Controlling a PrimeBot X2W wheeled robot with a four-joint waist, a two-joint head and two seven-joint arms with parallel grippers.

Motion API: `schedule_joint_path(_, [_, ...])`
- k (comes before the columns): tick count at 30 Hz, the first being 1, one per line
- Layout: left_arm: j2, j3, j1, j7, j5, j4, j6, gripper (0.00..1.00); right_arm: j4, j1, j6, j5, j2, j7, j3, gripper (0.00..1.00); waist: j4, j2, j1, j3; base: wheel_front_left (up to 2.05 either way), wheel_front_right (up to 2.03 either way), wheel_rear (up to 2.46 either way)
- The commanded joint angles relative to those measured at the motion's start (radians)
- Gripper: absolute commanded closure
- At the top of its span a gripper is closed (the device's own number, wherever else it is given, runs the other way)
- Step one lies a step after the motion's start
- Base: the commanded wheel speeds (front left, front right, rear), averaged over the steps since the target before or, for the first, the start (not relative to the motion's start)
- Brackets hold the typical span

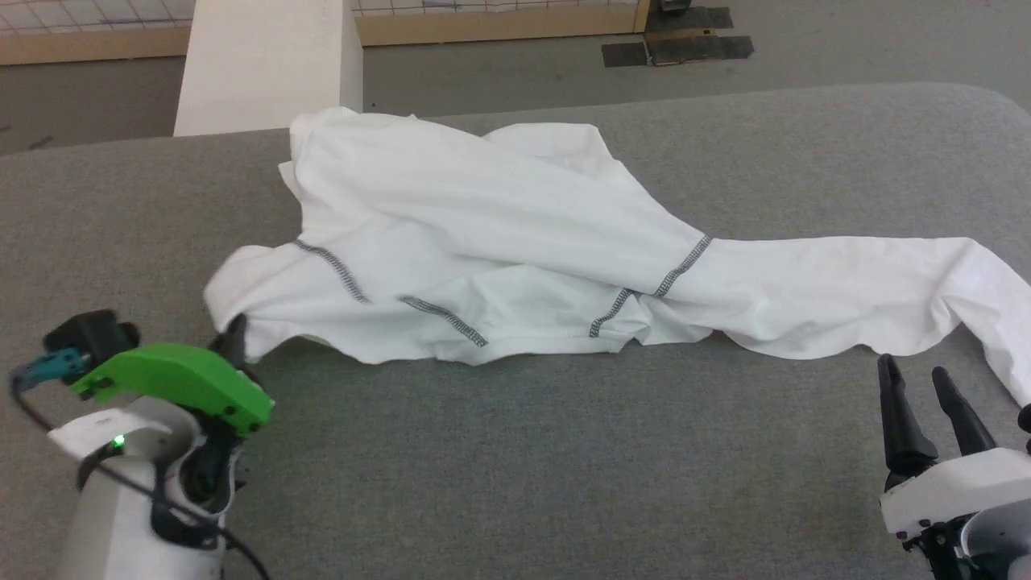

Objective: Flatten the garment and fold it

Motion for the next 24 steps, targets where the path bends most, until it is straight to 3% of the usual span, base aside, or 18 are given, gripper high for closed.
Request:
schedule_joint_path(1, [0.014, 0.026, 0.043, -0.009, -0.001, -0.052, 0.023, 1.00, -0.002, -0.009, -0.002, -0.005, 0.000, 0.003, 0.002, 0.00, 0.025, 0.0000, 0.0000, -0.003, 0.00, 0.00, 0.00])
schedule_joint_path(7, [0.036, 0.116, 0.193, 0.006, 0.010, -0.237, 0.139, 1.00, -0.004, -0.022, -0.002, -0.012, 0.000, 0.012, 0.005, 0.00, 0.058, 0.0000, 0.0000, 0.003, 0.00, 0.00, 0.00])
schedule_joint_path(12, [0.032, 0.124, 0.238, 0.022, 0.022, -0.186, 0.183, 1.00, 0.004, -0.029, -0.002, -0.011, 0.000, 0.018, 0.008, 0.00, 0.070, 0.0000, 0.0000, 0.009, 0.00, 0.00, 0.00])
schedule_joint_path(13, [0.025, 0.126, 0.232, 0.011, 0.018, -0.167, 0.180, 0.70, 0.008, -0.028, -0.002, -0.016, 0.000, 0.022, 0.011, 0.00, 0.071, 0.0000, 0.0000, 0.009, 0.00, 0.00, 0.00])
schedule_joint_path(14, [0.020, 0.127, 0.222, -0.008, 0.018, -0.149, 0.172, 0.00, 0.012, -0.028, -0.002, -0.022, 0.000, 0.026, 0.014, 0.00, 0.071, 0.0000, 0.0000, 0.008, 0.00, 0.00, 0.00])
schedule_joint_path(19, [0.005, 0.102, 0.175, -0.146, 0.044, -0.133, 0.083, 0.00, 0.028, -0.018, -0.002, -0.031, 0.000, 0.068, 0.038, 0.00, 0.076, 0.0000, 0.0000, -0.001, 0.00, 0.00, 0.00])
schedule_joint_path(24, [0.029, 0.039, 0.168, -0.390, 0.201, -0.141, 0.011, 0.00, -0.003, -0.004, -0.002, -0.117, 0.000, 0.233, 0.147, 0.00, 0.072, 0.0000, 0.0000, -0.004, 0.00, 0.00, 0.00])
